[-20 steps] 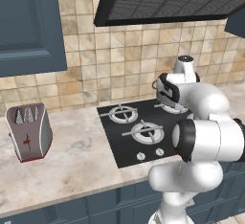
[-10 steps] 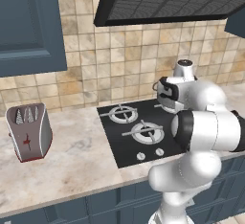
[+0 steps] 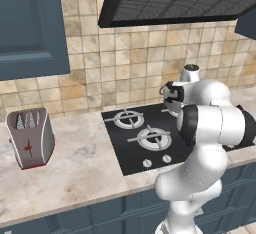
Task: Pick the kettle from the cabinet and place it on a stove burner. Then pick the pot from the counter and place it on another stove burner. Finally, turn both burners on.
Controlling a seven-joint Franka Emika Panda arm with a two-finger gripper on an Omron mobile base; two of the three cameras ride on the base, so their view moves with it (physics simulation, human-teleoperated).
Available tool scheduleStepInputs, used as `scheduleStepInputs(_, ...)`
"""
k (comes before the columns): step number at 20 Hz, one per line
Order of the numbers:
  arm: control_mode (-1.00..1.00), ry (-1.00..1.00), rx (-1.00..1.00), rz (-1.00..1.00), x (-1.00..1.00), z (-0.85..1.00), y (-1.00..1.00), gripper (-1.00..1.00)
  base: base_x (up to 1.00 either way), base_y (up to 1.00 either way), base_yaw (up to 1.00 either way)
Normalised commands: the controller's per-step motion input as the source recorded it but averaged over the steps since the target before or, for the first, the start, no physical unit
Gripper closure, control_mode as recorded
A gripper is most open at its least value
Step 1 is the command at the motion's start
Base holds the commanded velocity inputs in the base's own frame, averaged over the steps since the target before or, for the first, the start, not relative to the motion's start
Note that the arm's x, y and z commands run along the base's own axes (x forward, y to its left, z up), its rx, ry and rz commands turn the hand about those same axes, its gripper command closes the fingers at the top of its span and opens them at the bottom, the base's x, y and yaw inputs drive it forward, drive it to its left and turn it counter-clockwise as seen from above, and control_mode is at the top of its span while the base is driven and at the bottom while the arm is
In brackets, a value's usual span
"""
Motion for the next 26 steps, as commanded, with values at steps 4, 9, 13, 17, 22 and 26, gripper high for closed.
scheduleStepInputs(4, -1.00, 0.00, 0.00, 0.00, 0.28, -0.09, -0.08, 1.00, 0.00, 0.00, 0.00)
scheduleStepInputs(9, -1.00, 0.00, 0.00, 0.00, 0.27, -0.09, -0.12, 1.00, 0.00, 0.00, 0.00)
scheduleStepInputs(13, -1.00, 0.00, 0.00, 0.00, 0.24, -0.09, -0.16, 1.00, 0.00, 0.00, 0.00)
scheduleStepInputs(17, -1.00, 0.00, 0.00, 0.00, 0.25, -0.10, -0.14, 1.00, 0.00, 0.00, 0.00)
scheduleStepInputs(22, -1.00, 0.00, 0.00, 0.00, 0.23, -0.15, -0.15, 1.00, 0.00, 0.00, 0.00)
scheduleStepInputs(26, -1.00, 0.00, 0.00, 0.00, 0.23, -0.17, -0.14, 1.00, 0.00, 0.00, 0.00)
